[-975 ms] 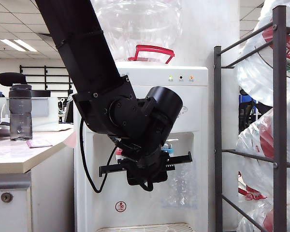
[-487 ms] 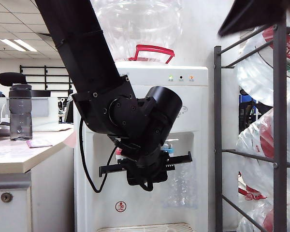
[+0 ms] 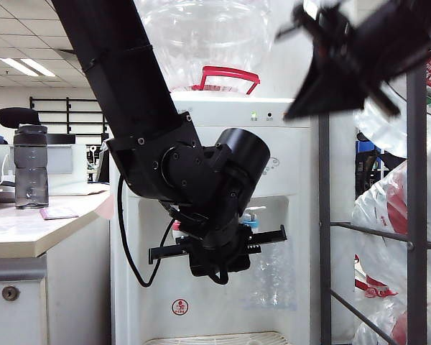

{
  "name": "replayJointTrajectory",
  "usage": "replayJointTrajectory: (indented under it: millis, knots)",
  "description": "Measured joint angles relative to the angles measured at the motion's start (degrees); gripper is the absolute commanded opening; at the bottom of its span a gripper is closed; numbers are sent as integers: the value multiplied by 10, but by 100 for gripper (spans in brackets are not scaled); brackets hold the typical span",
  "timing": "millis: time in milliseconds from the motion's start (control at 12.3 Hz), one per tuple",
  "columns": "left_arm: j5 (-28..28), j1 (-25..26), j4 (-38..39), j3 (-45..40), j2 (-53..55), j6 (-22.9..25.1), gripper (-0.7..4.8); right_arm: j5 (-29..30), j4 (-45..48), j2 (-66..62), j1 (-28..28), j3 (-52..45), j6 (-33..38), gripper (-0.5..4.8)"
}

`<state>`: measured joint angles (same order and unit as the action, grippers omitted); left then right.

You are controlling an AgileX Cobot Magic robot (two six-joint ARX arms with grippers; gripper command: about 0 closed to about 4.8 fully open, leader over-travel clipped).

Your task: Pick up the plastic mug from the left desk, go to the cold water outlet of the water dispenser, press the vertical switch to get some water, then put the mug back on the desk.

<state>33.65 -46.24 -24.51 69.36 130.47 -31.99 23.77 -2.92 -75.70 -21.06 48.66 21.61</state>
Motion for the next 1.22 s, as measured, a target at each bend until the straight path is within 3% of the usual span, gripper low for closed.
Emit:
replayJointTrajectory:
  millis: [406,569,894,1219]
  knots:
    - [-3,0,-2,0,0,0,-7,13,72,-66,9,0,64,-5]
    - [-5,0,-2,0,0,0,-7,29,95,-80,13,0,39,-5]
    - [-6,0,-4,0,0,0,-7,43,124,-107,16,0,-120,-5]
    - [-7,0,-5,0,0,0,-7,59,166,-152,17,0,-123,-5]
